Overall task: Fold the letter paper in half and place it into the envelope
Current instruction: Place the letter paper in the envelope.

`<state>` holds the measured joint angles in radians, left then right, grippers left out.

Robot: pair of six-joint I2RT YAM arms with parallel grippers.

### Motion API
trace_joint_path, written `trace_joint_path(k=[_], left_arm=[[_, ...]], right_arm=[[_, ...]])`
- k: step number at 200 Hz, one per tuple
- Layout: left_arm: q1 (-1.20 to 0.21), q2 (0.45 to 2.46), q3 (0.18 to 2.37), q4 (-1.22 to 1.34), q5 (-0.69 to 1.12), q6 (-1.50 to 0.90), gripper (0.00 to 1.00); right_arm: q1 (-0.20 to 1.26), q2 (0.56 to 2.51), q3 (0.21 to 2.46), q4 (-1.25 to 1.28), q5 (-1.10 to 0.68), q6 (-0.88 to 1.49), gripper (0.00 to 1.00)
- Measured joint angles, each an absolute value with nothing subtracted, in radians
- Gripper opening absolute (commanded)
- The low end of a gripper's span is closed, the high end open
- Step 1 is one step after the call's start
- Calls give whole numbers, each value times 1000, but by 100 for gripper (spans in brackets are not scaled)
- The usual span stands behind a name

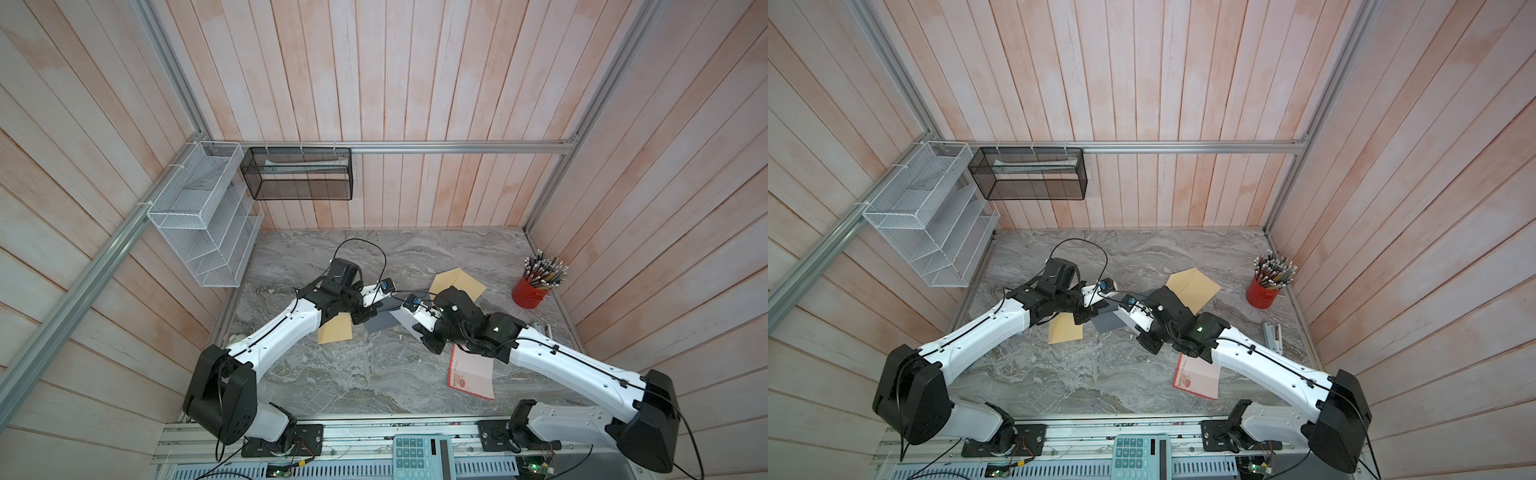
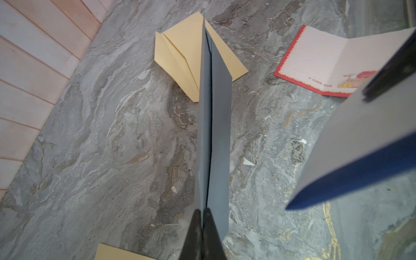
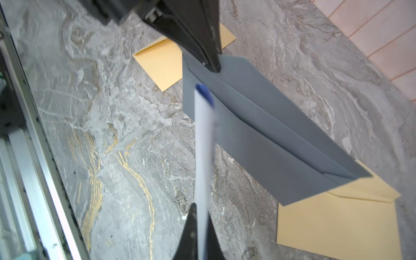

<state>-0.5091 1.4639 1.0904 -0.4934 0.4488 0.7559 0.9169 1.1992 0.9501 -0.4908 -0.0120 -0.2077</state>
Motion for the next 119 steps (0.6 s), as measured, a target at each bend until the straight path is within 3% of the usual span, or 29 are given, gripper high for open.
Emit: trace_joint_path(k=[74, 119], left_arm=[[-511, 1517, 1156, -643, 557, 850, 0], [-514, 1517, 1156, -664, 582, 875, 0]], right_arm=[[997, 1071, 915, -495, 116, -480, 0], [1022, 1117, 921, -436, 183, -613, 0]])
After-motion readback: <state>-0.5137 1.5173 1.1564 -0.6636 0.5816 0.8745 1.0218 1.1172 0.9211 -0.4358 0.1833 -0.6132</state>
